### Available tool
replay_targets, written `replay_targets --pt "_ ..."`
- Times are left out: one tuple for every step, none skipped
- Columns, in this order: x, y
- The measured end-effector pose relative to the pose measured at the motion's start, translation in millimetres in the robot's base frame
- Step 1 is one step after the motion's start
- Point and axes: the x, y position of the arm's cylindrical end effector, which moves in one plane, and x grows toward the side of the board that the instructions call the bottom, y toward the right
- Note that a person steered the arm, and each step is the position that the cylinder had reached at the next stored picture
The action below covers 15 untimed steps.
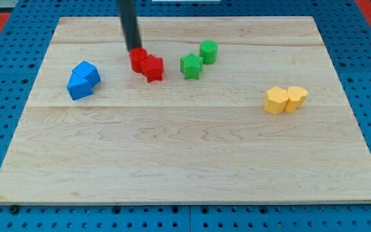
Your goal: Push blue triangle to the top left
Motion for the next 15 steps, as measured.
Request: replay_targets --pt "24 2" --pt "24 2" --pt "16 17" --pt "-28 92" --pt "-61 164" --pt "-33 225" --pt "55 226" --pt "136 170" --pt "148 32" --pt "135 -61" --pt "120 -108" --pt "108 -151" --pt "79 -157" --pt "53 -156" --pt "36 -143"
